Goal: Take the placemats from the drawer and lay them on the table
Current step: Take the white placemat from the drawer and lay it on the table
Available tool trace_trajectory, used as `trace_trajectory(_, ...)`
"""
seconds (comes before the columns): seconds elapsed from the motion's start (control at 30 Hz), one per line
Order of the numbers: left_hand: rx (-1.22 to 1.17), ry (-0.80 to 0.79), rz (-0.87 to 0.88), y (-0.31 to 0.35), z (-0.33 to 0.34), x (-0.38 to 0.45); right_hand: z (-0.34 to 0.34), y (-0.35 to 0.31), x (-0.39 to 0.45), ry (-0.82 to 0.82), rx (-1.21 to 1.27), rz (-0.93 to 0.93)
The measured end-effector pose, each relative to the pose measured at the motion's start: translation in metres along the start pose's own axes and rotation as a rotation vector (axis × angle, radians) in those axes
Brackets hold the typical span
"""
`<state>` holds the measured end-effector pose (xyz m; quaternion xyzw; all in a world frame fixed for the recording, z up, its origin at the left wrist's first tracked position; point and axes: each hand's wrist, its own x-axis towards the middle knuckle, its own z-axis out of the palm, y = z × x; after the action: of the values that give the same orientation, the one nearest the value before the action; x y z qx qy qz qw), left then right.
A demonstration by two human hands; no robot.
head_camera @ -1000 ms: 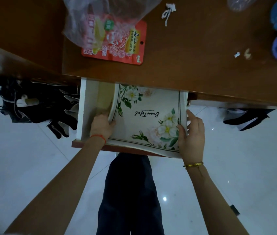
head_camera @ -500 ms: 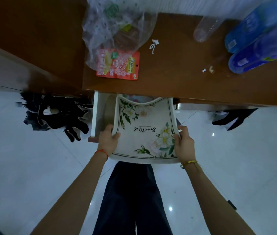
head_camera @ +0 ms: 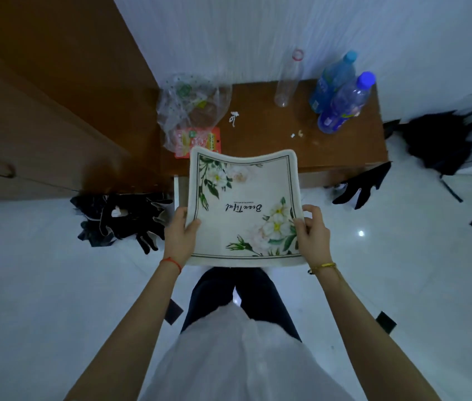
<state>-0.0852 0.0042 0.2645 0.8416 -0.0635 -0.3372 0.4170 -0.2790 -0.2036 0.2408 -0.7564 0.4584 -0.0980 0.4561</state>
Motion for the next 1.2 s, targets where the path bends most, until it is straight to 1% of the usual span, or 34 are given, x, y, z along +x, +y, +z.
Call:
trace_trajectory(0.13,-0.011,0.008,0.132,0.044,-0.011,-0.026,-0.033,-0.031,-0.029,0.111,0.096,0.017)
trace_trajectory(0.33,-0.009,-0.067,0.297,0.086,-0.02,-0.047,-0.071,-0.051,-0.074,0.27,0.105,0.044)
trace_trajectory(0.47,-0.003,-0.179,0.374,0.105,-0.014,-0.06,-0.086,-0.051,-0.108,0.377,0.128,0.107)
trace_trajectory(0.57,0.049,-0.273,0.449,0.115,-0.005,-0.069,-0.092,-0.045,-0.137,0.468,0.126,0.161)
trace_trajectory(0.63,0.078,-0.344,0.463,0.121,0.003,-0.07,-0.095,-0.042,-0.157,0.536,0.139,0.191)
trace_trajectory(0.7,0.132,-0.418,0.486,0.129,0.015,-0.072,-0.102,-0.04,-0.177,0.614,0.162,0.226)
trace_trajectory(0.93,0.261,-0.666,0.676,0.174,0.081,-0.111,-0.142,-0.019,-0.244,0.897,0.184,0.349)
trace_trajectory(1.07,0.31,-0.814,0.726,0.188,0.133,-0.144,-0.16,0.002,-0.285,1.036,0.202,0.427)
trace_trajectory(1.2,0.337,-0.971,0.763,0.188,0.196,-0.192,-0.177,0.035,-0.336,1.163,0.246,0.537)
